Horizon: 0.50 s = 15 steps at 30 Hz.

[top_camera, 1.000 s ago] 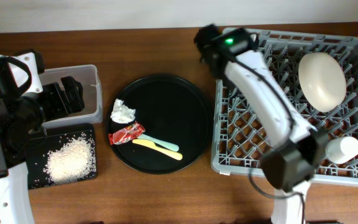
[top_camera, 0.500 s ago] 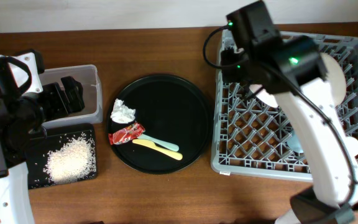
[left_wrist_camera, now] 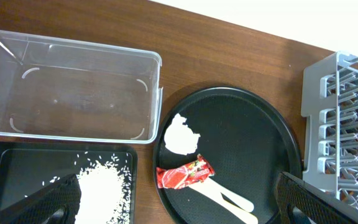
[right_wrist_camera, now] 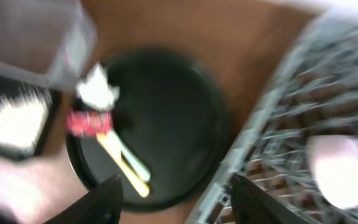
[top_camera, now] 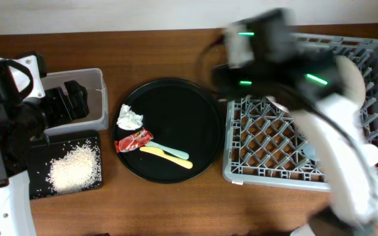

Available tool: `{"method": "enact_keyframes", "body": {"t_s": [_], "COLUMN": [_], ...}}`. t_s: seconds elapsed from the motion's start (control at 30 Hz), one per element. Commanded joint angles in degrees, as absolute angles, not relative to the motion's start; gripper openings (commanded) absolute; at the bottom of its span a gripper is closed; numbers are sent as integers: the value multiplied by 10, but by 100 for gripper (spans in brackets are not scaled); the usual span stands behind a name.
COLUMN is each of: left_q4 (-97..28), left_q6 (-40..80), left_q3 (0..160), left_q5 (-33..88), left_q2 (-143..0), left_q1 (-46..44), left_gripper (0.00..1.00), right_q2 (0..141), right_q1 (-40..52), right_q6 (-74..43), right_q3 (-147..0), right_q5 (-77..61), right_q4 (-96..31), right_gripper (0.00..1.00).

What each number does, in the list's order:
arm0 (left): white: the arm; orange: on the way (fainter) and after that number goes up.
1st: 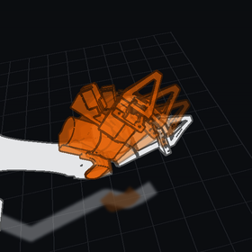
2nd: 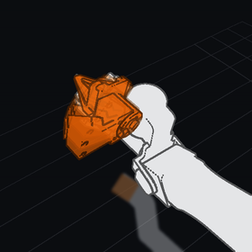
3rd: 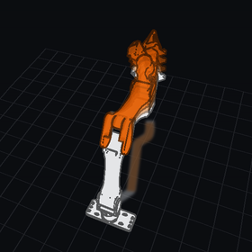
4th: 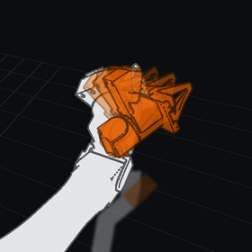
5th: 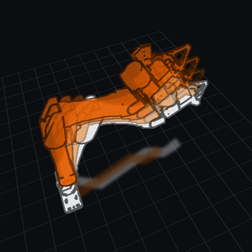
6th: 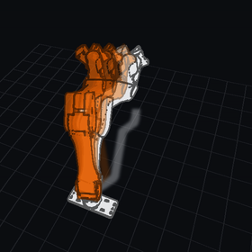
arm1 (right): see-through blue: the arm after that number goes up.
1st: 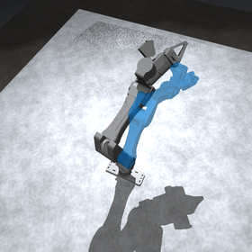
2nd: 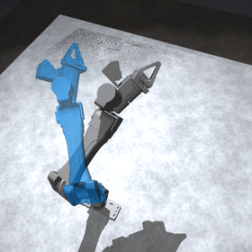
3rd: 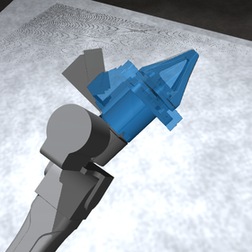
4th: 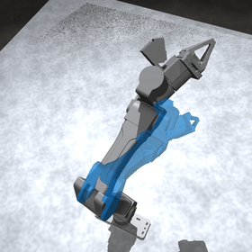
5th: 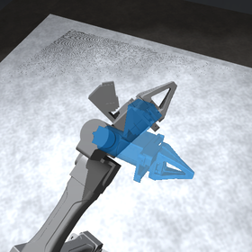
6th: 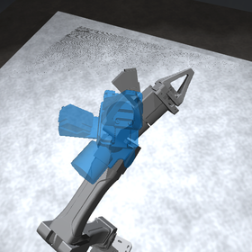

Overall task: Sort waste into correct bins and load items into the dishwasher rack
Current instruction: 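Withdraw the right gripper from the rack toward the round tray, then grasp the yellow knife on the round tray with the right gripper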

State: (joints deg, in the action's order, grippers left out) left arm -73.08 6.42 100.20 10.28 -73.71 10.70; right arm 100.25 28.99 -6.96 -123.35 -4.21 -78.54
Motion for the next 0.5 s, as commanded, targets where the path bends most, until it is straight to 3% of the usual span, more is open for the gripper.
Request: {"method": "enact_keyframes", "body": {"t_s": [0.0,0.1,0.23,0.47], "left_q4": [-730,-730,-730,-730], "left_q6": [59,59,59,59], "left_q3": [1008,1008,1008,1008], "left_q5": [105,105,105,105], "left_q2": [-734,-734,-734,-734], "left_q1": [109,109,109,109], "left_gripper": [99,99,99,99], "right_q2": [1133,1221,1316,1358], "right_q1": [350,399,452,492], "right_q6": [7,73,78,119], "right_q3": [-1212,-1212,-1212,-1208], "right_q5": [-98,-79,-8,-45], "right_q4": [-786,-785,-786,-762], "right_gripper": [57,50,48,48]}}
